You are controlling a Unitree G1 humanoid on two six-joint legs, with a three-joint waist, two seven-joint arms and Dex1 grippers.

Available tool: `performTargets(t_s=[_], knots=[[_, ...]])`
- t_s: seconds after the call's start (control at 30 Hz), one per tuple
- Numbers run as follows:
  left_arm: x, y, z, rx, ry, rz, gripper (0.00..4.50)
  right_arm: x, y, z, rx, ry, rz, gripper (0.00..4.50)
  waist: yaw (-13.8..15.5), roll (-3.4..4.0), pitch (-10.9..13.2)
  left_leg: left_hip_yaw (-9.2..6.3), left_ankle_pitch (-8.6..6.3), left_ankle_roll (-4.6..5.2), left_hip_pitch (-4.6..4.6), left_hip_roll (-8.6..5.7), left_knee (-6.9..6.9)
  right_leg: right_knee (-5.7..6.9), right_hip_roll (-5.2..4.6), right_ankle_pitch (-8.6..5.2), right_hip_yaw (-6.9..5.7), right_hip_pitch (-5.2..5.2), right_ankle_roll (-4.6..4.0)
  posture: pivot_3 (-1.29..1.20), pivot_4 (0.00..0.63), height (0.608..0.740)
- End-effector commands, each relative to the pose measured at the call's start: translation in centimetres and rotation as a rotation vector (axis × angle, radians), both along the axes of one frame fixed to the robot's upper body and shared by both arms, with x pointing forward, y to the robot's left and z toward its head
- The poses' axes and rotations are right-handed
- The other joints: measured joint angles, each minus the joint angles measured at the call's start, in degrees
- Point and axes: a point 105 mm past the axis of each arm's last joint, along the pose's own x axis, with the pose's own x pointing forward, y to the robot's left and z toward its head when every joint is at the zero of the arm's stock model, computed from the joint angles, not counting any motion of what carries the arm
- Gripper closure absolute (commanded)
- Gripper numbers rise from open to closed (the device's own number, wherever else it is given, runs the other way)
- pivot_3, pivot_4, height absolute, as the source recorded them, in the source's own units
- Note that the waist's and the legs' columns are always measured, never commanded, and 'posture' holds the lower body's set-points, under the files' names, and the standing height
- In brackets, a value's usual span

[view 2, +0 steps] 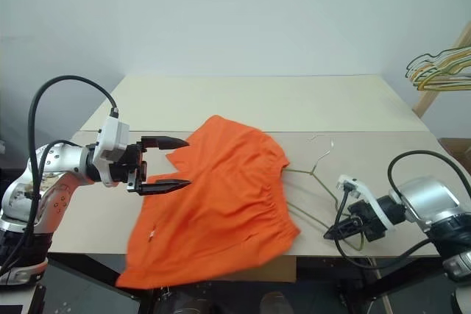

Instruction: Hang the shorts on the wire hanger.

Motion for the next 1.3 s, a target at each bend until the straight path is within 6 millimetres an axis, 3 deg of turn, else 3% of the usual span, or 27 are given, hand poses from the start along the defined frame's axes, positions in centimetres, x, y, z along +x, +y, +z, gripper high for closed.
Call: performTargets(t_s=[0.03,0.2,0.43,0.53,0.73,0.93,1.07,1.3], knots=[[-0.1,-0.1,1.2,-0.008,-0.067,-0.010,0.03,0.9,0.1,1.0,0.014,-0.026,-0.043,4.50,0.3,-0.01,0.0,0.01,0.00,0.00,0.00,-0.01,0.00,-0.01,-0.01,0.00,0.00,0.00,0.00,-0.10,0.000,0.740],[-0.1,-0.4,1.3,-0.005,-0.074,-0.020,0.03,3.1,-0.5,-0.7,-0.029,-0.016,-0.193,4.50,1.2,-0.04,0.0,0.02,0.00,-0.01,0.17,-0.01,0.01,-0.03,-0.01,0.01,0.01,-0.01,-0.02,-0.10,0.000,0.740],[-0.2,-0.4,1.2,0.002,-0.078,-0.025,0.03,4.8,1.6,-2.3,0.042,0.045,-0.324,4.50,1.3,-0.04,0.0,0.02,0.00,-0.01,0.14,-0.01,0.00,0.00,0.00,0.03,0.04,-0.01,-0.05,-0.10,0.000,0.740],[-0.2,-0.4,1.2,0.006,-0.080,-0.029,0.03,6.3,1.4,-2.0,0.083,0.047,-0.427,4.50,1.1,-0.04,0.0,0.02,0.00,-0.01,0.20,-0.01,0.00,0.01,0.03,0.04,0.04,-0.01,-0.07,-0.10,0.000,0.740],[-0.1,-0.6,1.1,0.010,-0.086,-0.032,0.03,6.8,1.6,-0.1,0.154,0.006,-0.425,4.50,1.1,-0.04,0.0,0.01,0.00,-0.01,0.08,-0.03,0.00,-0.02,0.00,0.04,0.02,-0.05,-0.08,-0.10,0.000,0.740],[0.3,-0.7,1.1,0.003,-0.088,-0.030,0.03,8.2,1.1,4.7,0.232,-0.136,-0.429,4.50,1.0,0.04,0.1,0.02,0.00,0.00,0.04,-0.06,0.00,0.01,-0.02,0.04,0.04,-0.05,-0.08,-0.14,0.000,0.740],[0.7,-1.0,1.2,-0.001,-0.093,-0.037,0.03,8.8,2.3,5.4,0.203,-0.206,-0.373,4.50,0.5,0.03,0.1,0.03,-0.01,-0.01,0.05,0.01,-0.01,0.00,0.06,0.04,0.04,-0.01,-0.08,-0.15,0.000,0.740],[2.0,-0.4,2.7,0.016,-0.153,-0.026,0.03,9.7,4.6,7.3,-0.052,-0.697,-0.061,4.50,-0.7,0.04,0.1,0.02,0.00,-0.01,-0.17,-0.03,-0.03,0.02,-0.01,0.04,0.05,-0.16,-0.07,-0.18,0.000,0.740]])
